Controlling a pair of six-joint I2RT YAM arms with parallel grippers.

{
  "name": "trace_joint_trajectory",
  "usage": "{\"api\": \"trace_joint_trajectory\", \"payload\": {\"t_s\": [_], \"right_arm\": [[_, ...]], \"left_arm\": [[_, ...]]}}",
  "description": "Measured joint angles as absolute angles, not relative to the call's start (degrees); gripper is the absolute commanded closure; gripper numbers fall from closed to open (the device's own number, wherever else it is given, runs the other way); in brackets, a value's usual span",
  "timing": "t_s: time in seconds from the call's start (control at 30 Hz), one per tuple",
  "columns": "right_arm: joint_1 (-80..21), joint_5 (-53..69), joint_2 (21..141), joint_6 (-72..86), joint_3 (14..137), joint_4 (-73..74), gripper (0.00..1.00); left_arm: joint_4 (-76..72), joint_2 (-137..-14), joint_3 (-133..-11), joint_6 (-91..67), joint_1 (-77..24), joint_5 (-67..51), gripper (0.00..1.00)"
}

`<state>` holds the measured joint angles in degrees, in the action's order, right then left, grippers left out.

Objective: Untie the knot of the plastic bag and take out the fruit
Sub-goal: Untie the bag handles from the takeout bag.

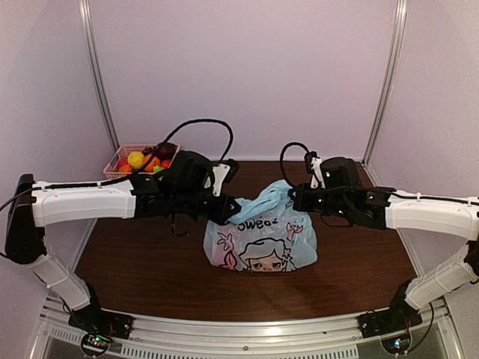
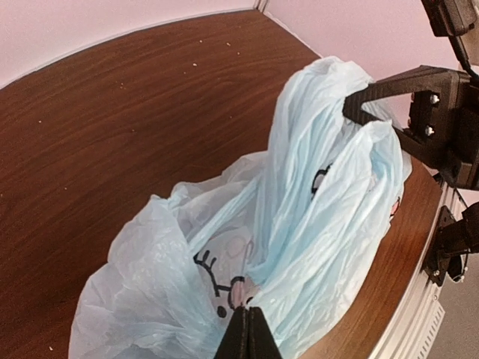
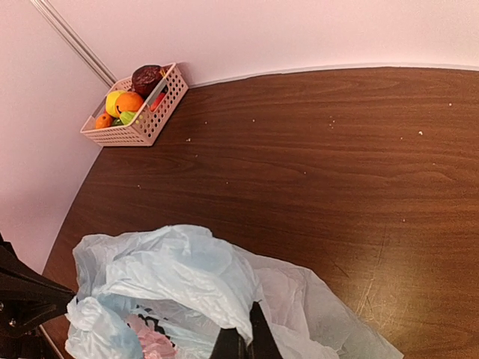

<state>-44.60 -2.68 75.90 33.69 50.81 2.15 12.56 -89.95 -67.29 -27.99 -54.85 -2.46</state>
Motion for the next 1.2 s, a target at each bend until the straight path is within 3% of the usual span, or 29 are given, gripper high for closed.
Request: {"api": "trace_joint_trajectory", "payload": {"t_s": [0.23, 0.73, 0.93, 1.07, 1.2], "right_arm": [[-44.6, -5.8, 76.0, 33.9, 53.6, 3.3, 1.00], [-44.6, -6.0, 70.6, 37.1, 43.1, 3.3, 1.00], [-44.6, -5.8, 70.4, 36.2, 43.9, 4.8, 0.75], [-44.6, -5.8, 69.3, 33.6, 47.9, 8.8, 0.53], [-44.6, -4.6, 68.3, 29.9, 54.5, 12.8, 0.41]], "left_arm": [[12.6, -85.6, -67.2, -28.9, -51.3, -2.4, 1.00], [11.9, -77.9, -55.7, -35.0, -50.9, 2.2, 1.00], [11.6, -75.7, -54.8, -35.7, -50.5, 2.5, 1.00], [11.5, -75.2, -54.8, -35.4, -49.7, 2.3, 1.00], [10.7, -74.4, -54.8, -34.7, -49.5, 1.3, 1.00]]}}
